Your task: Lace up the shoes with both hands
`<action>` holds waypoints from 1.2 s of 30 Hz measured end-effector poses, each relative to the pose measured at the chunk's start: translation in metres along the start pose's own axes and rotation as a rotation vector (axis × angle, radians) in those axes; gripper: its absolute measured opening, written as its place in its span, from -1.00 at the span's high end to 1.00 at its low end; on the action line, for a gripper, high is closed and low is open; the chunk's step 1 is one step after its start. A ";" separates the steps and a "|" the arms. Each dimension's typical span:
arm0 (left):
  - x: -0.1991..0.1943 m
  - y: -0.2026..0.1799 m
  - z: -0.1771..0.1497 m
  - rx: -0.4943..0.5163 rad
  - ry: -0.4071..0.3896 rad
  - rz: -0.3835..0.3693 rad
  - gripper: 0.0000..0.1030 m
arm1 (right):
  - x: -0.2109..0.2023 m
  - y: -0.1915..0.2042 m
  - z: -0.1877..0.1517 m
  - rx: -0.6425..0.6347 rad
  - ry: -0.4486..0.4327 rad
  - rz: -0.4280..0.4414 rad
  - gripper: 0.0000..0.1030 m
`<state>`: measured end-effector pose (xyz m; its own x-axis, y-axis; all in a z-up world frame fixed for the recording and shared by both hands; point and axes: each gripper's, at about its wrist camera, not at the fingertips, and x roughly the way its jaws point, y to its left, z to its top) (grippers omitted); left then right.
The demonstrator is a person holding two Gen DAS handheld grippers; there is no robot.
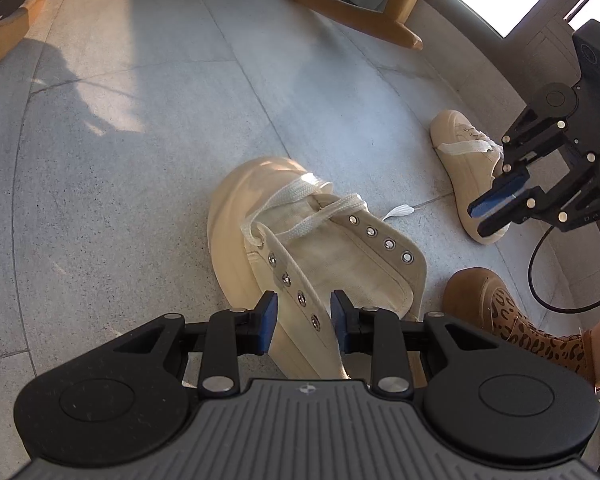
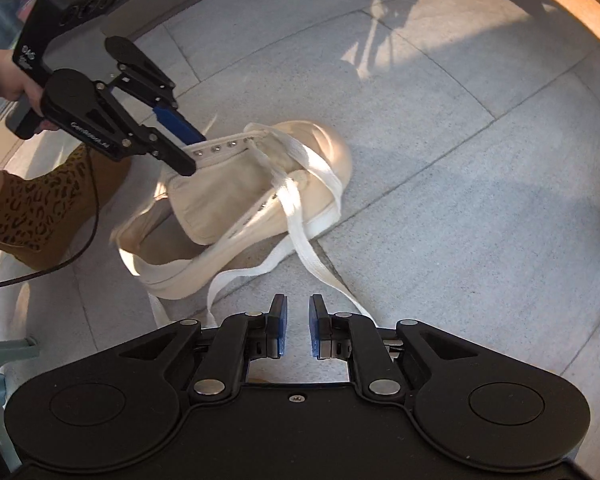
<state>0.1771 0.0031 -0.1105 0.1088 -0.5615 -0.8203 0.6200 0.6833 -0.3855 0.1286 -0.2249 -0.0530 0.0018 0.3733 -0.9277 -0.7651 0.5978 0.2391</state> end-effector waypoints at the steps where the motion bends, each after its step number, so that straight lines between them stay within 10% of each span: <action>1: -0.001 0.000 0.000 0.000 -0.003 0.001 0.48 | 0.009 0.011 0.001 -0.037 0.014 0.040 0.78; 13: -0.002 -0.005 0.004 -0.007 -0.014 -0.004 0.48 | 0.092 0.034 -0.010 -0.076 0.125 0.047 0.32; 15: -0.003 -0.007 0.004 0.004 -0.015 -0.008 0.48 | 0.102 0.032 -0.014 -0.063 0.131 0.055 0.42; 17: -0.002 -0.009 0.006 0.009 -0.011 -0.011 0.48 | 0.107 0.030 -0.017 -0.040 0.132 0.061 0.99; 36: -0.008 -0.034 0.016 0.071 -0.043 -0.081 0.48 | -0.037 -0.020 -0.030 0.251 -0.240 0.160 0.99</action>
<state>0.1679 -0.0235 -0.0842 0.0886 -0.6342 -0.7681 0.6818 0.6008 -0.4174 0.1240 -0.2720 -0.0320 0.0685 0.6138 -0.7865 -0.5864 0.6626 0.4660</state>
